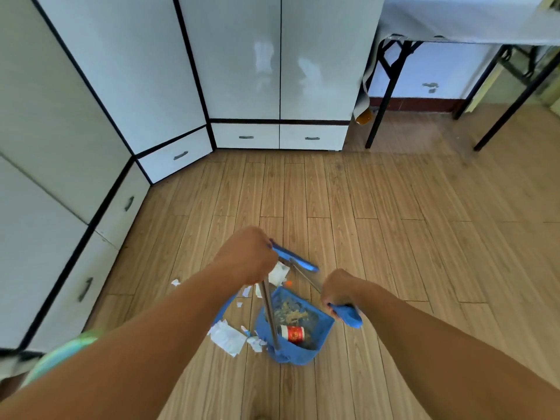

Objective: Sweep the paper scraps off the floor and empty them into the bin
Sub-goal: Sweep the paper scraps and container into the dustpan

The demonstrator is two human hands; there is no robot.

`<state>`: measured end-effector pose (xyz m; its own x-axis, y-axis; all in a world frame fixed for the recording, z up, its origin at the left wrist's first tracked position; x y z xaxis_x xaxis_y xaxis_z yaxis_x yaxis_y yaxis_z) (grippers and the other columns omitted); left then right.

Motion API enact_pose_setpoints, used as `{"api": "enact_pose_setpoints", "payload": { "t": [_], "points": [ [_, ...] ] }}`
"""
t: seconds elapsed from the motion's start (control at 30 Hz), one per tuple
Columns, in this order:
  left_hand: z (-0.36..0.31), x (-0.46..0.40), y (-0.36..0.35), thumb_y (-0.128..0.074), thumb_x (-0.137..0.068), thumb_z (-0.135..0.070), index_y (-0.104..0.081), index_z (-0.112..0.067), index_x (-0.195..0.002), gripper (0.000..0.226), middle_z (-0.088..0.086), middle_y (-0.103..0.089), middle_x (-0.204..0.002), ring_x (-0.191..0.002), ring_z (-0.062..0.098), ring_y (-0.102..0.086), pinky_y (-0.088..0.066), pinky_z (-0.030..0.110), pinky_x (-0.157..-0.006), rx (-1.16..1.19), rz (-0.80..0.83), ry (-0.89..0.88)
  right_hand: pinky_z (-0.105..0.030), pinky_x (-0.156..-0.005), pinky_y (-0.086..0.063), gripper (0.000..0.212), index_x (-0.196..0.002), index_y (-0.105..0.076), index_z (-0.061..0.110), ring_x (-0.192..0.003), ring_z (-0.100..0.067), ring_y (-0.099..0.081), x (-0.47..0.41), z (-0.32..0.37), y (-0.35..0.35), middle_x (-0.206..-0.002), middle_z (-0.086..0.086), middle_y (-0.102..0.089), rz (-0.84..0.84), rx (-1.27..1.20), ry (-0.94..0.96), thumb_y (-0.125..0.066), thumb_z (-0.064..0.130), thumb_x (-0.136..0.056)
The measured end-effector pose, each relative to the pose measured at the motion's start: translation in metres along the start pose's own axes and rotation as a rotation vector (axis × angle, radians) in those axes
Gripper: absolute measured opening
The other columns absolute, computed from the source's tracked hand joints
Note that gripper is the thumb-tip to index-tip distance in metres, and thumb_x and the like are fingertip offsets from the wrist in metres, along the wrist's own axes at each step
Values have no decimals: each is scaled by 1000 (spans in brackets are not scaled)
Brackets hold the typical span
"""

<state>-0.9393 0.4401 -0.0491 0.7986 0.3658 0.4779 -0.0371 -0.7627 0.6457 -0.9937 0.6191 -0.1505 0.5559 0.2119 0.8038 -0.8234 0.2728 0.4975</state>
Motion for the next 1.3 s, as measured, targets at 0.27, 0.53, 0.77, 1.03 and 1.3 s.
{"api": "enact_pose_setpoints", "payload": {
  "t": [0.27,0.53,0.77,1.03,1.3],
  "points": [
    [41,69,10,-55,-78,3,-69,1,-93,21,18,-56,-60,-47,25,-51,-39,23,-49,-3,-12,63,-19,-38,-42,8,-73,-58,1,-29,-12,-52,56,-16,-27,-34,-4,-53,62,176,-3,-58,-5,-79],
    [77,116,17,-52,-72,7,-72,6,-97,32,16,-60,-55,-41,23,-52,-41,21,-46,-45,-8,131,-21,-44,-41,30,-53,-53,5,-45,-15,-52,85,2,-59,-34,-2,-54,-3,143,-28,-56,-1,-82],
    [111,150,17,-53,-79,3,-70,0,-99,26,14,-59,-63,-43,21,-51,-42,24,-48,-24,18,102,-22,-42,-44,18,-61,-55,0,-33,-18,-53,104,-4,-125,-39,-9,-55,50,50,-36,-54,-5,-78],
    [159,194,38,-56,-82,0,-70,0,-100,23,17,-61,-68,-54,26,-55,-45,30,-57,-3,34,73,-18,-49,-50,14,-70,-55,4,-58,-20,-58,149,3,-152,-64,-10,-55,-5,-141,-54,-56,-2,-83],
    [217,215,53,-51,-78,3,-67,-7,-90,22,24,-67,-74,-50,27,-53,-42,29,-56,-19,38,92,-22,-42,-44,25,-62,-48,5,-46,-17,-53,165,17,-195,-54,-10,-54,-69,-254,-102,-50,-4,-85]
  ]
}}
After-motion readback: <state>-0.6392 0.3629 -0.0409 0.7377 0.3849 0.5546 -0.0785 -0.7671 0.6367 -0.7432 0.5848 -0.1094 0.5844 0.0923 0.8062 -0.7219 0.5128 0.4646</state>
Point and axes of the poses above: each hand's wrist, its own x-axis away from the middle knuckle, its own y-axis out of the back of the hand, z = x × y, the point moved 6 cm from there along -x, towards the middle knuckle
